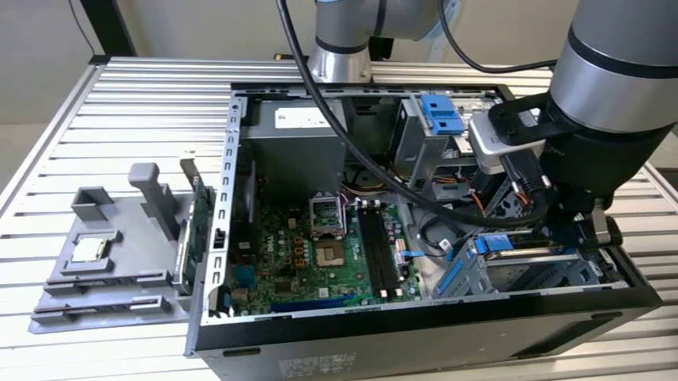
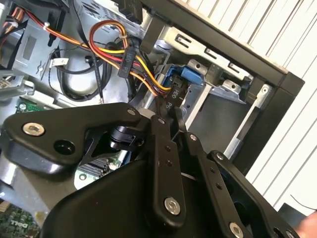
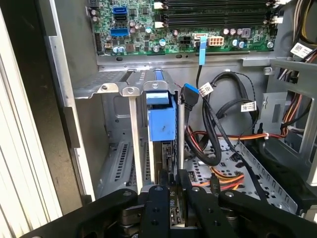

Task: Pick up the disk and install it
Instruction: 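Insert the first disk wire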

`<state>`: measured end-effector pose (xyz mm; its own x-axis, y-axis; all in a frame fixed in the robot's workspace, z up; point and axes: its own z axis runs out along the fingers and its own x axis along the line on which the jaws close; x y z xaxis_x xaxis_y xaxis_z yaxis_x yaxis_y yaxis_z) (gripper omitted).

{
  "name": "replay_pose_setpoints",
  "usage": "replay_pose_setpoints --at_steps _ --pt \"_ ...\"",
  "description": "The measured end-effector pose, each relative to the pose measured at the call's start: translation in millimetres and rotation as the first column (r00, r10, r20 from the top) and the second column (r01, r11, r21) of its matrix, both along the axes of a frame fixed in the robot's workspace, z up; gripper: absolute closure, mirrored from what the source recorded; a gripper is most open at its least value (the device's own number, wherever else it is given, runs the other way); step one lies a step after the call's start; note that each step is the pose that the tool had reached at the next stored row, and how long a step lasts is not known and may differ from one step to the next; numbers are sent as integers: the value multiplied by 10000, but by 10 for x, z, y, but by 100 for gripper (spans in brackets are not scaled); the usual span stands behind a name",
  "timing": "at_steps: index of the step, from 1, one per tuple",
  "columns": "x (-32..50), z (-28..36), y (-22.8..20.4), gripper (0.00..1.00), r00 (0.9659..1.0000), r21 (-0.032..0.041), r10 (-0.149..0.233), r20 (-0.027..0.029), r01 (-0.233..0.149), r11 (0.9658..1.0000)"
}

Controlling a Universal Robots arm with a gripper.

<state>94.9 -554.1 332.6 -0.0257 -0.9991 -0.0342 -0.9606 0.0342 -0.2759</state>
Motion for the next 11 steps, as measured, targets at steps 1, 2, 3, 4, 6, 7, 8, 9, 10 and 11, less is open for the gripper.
replay_pose_setpoints --at_steps 1,2,3,4,6,7,8,9,10,11 --pt "0 -3 0 100 10000 -4 0 0 0 10000" --pt "0 -6 0 100 10000 -5 0 0 0 10000" --pt "0 -10 0 100 10000 -6 0 1 0 10000" --pt "0 -14 0 100 10000 -7 0 2 0 10000" --pt "0 -20 0 100 10000 -10 0 7 0 10000" --pt "0 -24 0 100 10000 -10 0 11 0 10000" --pt "0 -28 0 100 10000 -9 0 17 0 10000" --pt "0 -32 0 100 10000 -9 -1 22 1 10000" --pt "0 -35 -1 100 10000 -10 0 24 0 10000" --pt "0 -37 -1 100 10000 -10 0 25 0 10000"
